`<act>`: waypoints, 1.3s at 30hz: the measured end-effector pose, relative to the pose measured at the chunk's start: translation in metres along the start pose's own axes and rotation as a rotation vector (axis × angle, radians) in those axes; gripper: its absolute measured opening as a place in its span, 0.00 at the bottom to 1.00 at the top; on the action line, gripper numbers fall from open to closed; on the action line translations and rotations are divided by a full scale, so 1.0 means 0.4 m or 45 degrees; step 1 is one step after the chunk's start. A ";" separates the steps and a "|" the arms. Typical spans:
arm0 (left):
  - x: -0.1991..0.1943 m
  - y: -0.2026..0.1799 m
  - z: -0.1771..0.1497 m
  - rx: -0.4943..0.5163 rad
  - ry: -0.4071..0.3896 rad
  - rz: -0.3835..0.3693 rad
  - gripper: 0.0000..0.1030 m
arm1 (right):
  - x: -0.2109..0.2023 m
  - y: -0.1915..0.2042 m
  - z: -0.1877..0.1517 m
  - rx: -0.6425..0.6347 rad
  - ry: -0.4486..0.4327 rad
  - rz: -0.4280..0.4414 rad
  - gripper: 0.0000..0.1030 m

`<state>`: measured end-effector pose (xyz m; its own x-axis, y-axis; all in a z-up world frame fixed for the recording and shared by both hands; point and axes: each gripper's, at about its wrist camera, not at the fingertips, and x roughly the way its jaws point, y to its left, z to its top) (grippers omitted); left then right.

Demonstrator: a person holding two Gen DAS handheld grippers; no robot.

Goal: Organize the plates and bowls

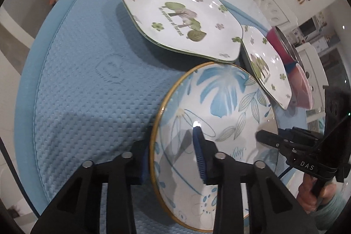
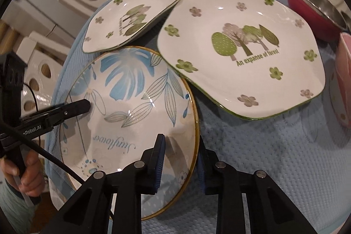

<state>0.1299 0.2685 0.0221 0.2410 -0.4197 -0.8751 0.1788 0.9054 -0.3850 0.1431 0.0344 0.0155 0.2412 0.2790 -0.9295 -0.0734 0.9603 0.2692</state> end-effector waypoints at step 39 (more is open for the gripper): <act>-0.093 0.021 -0.198 -0.229 0.041 0.088 0.34 | -0.001 0.090 -0.122 0.053 0.144 -0.012 0.29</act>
<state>0.0471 0.2969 0.0282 0.2156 -0.3564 -0.9091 -0.0109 0.9301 -0.3672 0.0931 0.0686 0.0132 0.1311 0.2701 -0.9539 -0.0308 0.9628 0.2684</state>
